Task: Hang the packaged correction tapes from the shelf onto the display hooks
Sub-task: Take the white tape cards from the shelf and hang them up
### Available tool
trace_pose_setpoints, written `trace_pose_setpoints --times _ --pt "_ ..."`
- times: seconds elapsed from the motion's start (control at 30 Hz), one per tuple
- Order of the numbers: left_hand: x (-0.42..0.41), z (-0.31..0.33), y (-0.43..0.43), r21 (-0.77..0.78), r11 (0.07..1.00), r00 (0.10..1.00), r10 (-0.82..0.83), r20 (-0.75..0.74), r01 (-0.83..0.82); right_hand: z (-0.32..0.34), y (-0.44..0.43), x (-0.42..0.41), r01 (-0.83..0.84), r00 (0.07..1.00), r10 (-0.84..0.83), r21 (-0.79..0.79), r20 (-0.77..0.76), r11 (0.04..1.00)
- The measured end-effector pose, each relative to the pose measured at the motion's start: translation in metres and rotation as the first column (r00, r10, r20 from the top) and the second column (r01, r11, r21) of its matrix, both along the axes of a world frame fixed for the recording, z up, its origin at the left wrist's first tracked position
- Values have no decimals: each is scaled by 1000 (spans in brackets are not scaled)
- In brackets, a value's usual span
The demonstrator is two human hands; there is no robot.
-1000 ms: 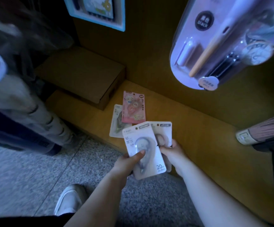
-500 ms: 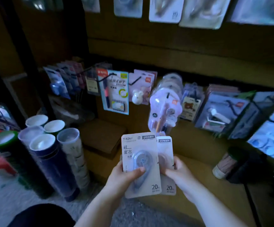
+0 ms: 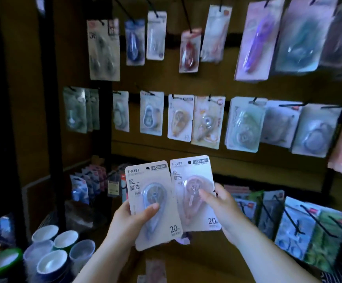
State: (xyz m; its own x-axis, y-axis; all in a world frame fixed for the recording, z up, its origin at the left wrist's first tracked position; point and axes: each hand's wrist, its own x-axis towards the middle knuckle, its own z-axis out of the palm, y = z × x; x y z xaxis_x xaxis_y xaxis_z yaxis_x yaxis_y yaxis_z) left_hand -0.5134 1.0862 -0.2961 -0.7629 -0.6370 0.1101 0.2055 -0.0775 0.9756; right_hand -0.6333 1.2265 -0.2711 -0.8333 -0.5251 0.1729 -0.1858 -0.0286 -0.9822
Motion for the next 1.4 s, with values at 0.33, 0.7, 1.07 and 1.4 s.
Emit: trace_pose_setpoints --times 0.33,0.7,1.07,1.4 --pt "-19 49 -39 -51 995 995 86 -55 -89 81 -26 -32 67 981 -96 -175 -166 982" --pt "-63 70 -74 -35 996 992 73 -105 -77 113 -57 -53 111 936 -169 -197 -309 974" --pt "-59 73 -85 -6 999 989 34 -146 -35 139 -88 -49 158 939 -220 -236 -265 959" --pt "-55 66 -94 28 995 989 101 -108 -98 129 -96 -52 153 949 -188 -152 -253 976"
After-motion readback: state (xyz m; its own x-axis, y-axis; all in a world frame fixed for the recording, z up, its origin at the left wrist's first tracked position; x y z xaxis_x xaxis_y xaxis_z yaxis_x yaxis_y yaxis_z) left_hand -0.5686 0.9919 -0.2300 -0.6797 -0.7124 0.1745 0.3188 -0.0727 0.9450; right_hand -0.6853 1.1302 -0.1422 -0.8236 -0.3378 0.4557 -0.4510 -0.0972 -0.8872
